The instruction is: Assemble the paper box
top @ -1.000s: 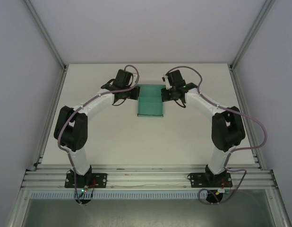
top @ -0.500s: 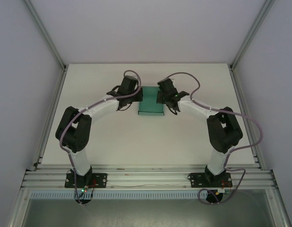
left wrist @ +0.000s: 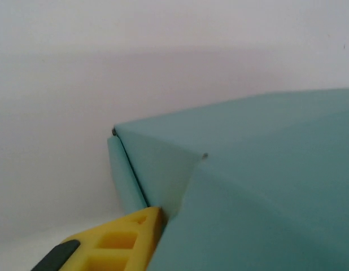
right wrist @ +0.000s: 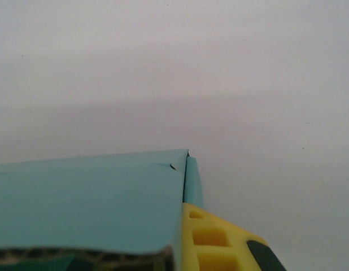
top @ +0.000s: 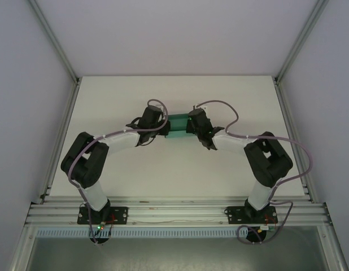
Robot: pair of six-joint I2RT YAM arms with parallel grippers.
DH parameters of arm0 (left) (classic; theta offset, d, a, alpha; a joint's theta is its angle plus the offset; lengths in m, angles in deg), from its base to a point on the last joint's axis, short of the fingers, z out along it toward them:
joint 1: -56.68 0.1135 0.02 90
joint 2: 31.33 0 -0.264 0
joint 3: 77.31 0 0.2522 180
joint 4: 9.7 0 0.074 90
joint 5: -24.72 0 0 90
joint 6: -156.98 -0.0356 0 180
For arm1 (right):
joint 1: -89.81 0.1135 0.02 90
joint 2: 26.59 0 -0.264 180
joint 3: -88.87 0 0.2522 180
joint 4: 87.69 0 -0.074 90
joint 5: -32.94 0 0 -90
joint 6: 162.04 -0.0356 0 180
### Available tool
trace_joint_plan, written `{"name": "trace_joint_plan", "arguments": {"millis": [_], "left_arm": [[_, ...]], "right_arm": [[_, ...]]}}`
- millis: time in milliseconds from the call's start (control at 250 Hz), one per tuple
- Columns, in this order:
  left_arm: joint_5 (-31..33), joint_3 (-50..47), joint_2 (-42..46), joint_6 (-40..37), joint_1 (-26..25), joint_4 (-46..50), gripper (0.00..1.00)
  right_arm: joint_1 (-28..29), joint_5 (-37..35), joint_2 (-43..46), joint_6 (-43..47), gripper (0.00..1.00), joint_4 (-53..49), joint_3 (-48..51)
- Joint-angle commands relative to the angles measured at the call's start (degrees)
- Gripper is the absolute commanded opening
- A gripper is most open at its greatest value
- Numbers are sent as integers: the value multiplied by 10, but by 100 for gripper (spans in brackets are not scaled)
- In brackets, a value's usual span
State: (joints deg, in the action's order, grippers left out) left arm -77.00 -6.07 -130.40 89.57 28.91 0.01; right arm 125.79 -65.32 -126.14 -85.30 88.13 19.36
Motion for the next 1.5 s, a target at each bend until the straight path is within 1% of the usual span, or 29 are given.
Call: {"name": "trace_joint_plan", "arguments": {"millis": [0, 60, 144, 204, 260, 296, 308, 420, 500, 608, 612, 684, 855, 915, 1003, 1151, 1203, 1295, 1399, 1495], "left_arm": [[-14, -9, 33, 2, -5, 35, 31], [-9, -5, 50, -9, -5, 59, 48], [14, 2, 79, -10, -4, 99, 58], [23, 3, 101, -9, -5, 123, 73], [26, -1, 124, -3, -4, 136, 90], [30, -4, 138, 1, -4, 142, 99], [32, -4, 142, 4, -4, 145, 100], [70, 6, 171, 40, 2, 174, 100], [67, 19, 170, 70, 20, 178, 100], [24, 47, 136, 87, 54, 167, 100], [21, 49, 134, 107, 56, 167, 100], [-20, 79, 92, 108, 72, 167, 100], [-91, 126, 0, 114, 85, 154, 100], [-102, 129, -20, 118, 86, 149, 98], [-113, 120, -36, 120, 86, 135, 92], [-128, 86, -40, 125, 85, 104, 81], [-131, 68, -40, 127, 86, 91, 78], [-143, 32, -42, 134, 85, 59, 76], [-145, 4, -45, 140, 86, 42, 72], [-144, -8, -47, 138, 85, 38, 66]], "right_arm": [[20, 10, 2, 38, 0, -13, 35], [23, 3, 3, 55, 0, -6, 46], [25, -9, 0, 65, 0, 0, 58], [26, -11, 0, 70, 0, 4, 67], [28, -9, 1, 74, 0, 13, 75], [28, -8, 2, 81, 0, 17, 79], [29, -8, 1, 83, 0, 17, 80], [35, -21, -2, 95, 0, 19, 87], [38, -25, -5, 96, 0, 21, 89], [43, -32, -6, 95, 0, 35, 97], [44, -32, -6, 95, 0, 35, 97], [49, -40, -5, 95, 0, 39, 100], [56, -43, -9, 85, 0, 59, 109], [59, -31, -12, 91, 2, 79, 118], [65, -25, -18, 101, 4, 119, 135], [66, -16, -18, 90, 7, 154, 158], [67, -10, -16, 87, 10, 159, 165], [69, 5, -9, 96, 17, 168, 178], [69, 3, 9, 95, 19, 189, 203], [68, 15, 35, 93, 25, 178, 213]]}}
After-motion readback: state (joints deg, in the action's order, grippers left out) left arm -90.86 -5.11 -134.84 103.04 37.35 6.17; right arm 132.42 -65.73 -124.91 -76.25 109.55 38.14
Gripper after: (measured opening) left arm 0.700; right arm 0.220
